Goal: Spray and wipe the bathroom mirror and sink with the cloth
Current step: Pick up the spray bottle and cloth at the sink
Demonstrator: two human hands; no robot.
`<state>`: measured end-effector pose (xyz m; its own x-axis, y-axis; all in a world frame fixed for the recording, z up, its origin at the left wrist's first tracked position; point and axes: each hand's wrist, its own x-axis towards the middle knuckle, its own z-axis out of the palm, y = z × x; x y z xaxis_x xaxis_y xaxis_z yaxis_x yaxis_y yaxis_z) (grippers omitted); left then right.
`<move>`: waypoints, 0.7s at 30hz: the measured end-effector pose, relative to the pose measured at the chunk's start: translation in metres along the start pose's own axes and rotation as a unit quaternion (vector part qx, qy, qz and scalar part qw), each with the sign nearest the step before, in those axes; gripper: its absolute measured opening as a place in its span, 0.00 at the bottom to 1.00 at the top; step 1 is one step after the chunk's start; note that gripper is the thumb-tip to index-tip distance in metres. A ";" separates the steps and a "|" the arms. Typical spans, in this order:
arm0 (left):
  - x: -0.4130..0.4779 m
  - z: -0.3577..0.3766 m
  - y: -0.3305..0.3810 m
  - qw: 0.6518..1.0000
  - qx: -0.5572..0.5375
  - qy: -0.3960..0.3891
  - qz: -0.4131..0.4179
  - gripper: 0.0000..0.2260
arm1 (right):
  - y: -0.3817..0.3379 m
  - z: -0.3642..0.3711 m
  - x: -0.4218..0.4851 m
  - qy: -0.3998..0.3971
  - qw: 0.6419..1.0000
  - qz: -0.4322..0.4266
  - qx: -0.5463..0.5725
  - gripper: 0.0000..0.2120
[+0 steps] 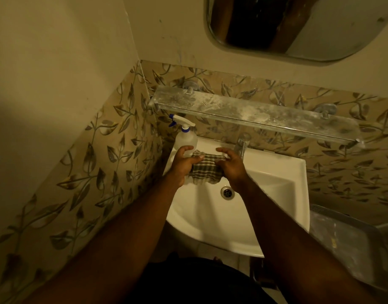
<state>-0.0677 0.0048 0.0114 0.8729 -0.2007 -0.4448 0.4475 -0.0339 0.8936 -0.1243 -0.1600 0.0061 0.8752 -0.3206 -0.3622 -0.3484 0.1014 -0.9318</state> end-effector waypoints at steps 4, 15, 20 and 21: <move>0.004 0.000 0.007 0.993 0.086 -0.005 0.085 0.19 | -0.007 0.000 0.000 -0.079 0.992 0.002 -0.094 0.27; 0.017 -0.021 0.017 0.898 0.401 -0.122 0.137 0.15 | -0.015 0.010 0.006 -0.007 0.928 -0.081 -0.363 0.09; 0.013 -0.034 0.027 0.973 0.161 -0.163 0.015 0.08 | -0.012 0.005 0.008 -0.056 0.993 -0.026 -0.100 0.15; 0.011 -0.035 0.029 0.979 0.092 -0.178 -0.022 0.09 | -0.014 0.005 0.008 -0.083 0.996 0.015 -0.002 0.20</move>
<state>-0.0381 0.0359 0.0304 0.7152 -0.5234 -0.4632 0.4120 -0.2196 0.8843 -0.1111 -0.1593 0.0161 0.9077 -0.1570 -0.3891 -0.3766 0.1044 -0.9205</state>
